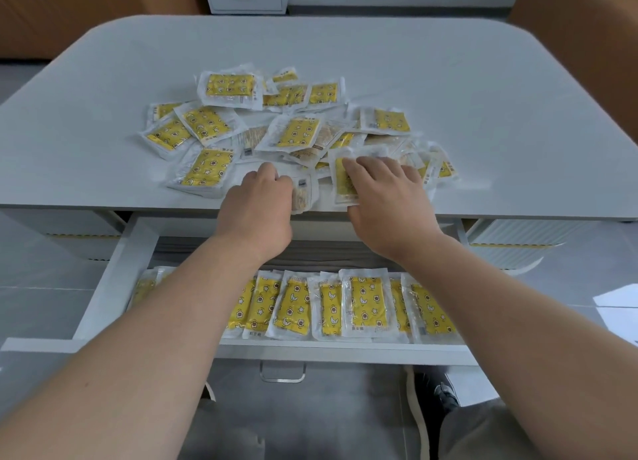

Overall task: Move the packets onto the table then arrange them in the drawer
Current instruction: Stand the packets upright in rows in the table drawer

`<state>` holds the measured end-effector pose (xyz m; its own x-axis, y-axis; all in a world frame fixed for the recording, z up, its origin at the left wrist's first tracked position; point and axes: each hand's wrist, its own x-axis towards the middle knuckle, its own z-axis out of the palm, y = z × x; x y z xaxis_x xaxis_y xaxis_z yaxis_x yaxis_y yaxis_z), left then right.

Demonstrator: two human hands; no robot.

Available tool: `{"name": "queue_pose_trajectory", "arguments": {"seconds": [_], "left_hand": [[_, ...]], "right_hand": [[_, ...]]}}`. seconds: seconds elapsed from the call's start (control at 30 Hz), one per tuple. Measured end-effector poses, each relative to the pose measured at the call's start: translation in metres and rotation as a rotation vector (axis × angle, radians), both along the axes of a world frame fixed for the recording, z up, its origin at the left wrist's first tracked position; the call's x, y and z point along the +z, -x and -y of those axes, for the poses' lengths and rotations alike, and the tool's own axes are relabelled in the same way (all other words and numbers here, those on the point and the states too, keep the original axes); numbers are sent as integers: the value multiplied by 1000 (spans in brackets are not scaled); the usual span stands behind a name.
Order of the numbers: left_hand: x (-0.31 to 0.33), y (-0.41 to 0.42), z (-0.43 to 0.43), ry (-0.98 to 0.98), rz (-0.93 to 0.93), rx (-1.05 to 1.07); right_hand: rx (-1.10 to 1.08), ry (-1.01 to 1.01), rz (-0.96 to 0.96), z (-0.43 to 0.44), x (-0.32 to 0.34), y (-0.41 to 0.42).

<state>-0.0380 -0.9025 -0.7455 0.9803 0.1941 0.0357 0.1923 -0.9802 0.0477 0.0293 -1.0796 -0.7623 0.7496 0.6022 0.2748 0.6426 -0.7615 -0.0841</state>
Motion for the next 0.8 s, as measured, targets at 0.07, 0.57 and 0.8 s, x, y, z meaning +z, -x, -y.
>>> {"name": "queue_pose_trajectory", "arguments": {"seconds": [0.07, 0.57, 0.8], "left_hand": [[5, 2, 1, 116, 51, 37], [22, 7, 14, 1063, 374, 393], [28, 16, 17, 1195, 389, 404]], "right_hand": [[-1, -115, -16, 5, 1, 1], [-315, -1372, -817, 15, 38, 10], [-293, -1519, -949, 10, 50, 23]]}}
